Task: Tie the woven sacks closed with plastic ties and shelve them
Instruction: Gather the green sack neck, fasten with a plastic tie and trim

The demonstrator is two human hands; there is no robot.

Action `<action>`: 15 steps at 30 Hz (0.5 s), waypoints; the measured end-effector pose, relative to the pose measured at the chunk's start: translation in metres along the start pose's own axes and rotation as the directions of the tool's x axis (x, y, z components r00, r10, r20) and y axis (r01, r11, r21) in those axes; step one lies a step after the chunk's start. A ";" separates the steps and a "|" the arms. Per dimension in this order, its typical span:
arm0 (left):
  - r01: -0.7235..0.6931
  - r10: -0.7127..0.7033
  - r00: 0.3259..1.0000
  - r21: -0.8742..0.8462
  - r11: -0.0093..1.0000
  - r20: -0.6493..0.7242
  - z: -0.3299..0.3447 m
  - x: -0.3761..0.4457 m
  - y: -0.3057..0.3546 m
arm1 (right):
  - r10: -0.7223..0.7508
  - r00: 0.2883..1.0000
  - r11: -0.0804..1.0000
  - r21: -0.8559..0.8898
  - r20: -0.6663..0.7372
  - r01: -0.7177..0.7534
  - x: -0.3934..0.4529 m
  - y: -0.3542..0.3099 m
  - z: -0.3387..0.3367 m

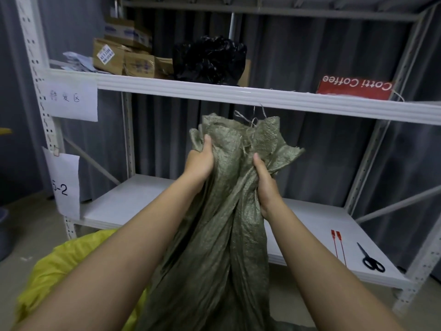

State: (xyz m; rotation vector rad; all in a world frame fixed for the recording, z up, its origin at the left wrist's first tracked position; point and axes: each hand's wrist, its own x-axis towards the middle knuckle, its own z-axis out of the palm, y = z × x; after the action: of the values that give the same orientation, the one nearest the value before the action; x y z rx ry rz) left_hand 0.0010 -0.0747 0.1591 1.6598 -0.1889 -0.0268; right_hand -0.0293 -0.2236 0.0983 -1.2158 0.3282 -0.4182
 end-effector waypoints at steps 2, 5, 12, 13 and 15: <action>0.043 -0.038 0.994 -0.048 0.998 0.102 0.005 -0.003 -0.001 | -0.006 0.995 0.999 0.049 0.097 0.001 -0.017 0.002 0.015; 0.156 -0.084 0.933 -0.183 0.971 0.349 0.011 -0.011 -0.006 | -0.022 0.975 0.997 0.082 0.219 0.004 -0.032 0.003 0.025; -0.084 0.202 0.941 -0.393 0.916 0.270 0.021 -0.010 -0.003 | -0.077 0.970 0.994 0.087 0.229 0.059 -0.041 0.000 0.020; -0.170 0.261 0.935 -0.341 0.924 0.241 0.019 -0.009 0.002 | -0.093 0.966 0.996 0.042 0.241 0.085 -0.043 -0.002 0.020; -0.338 0.370 0.894 -0.164 0.927 0.253 0.018 -0.011 0.011 | -0.137 0.951 0.985 -0.060 0.277 0.159 -0.046 -0.006 0.024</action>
State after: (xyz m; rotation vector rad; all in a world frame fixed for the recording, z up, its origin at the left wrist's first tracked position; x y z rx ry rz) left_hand -0.0129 -0.0916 0.1672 1.4788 -0.6935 0.0046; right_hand -0.0594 -0.1834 0.1125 -1.3645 0.0165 -0.3635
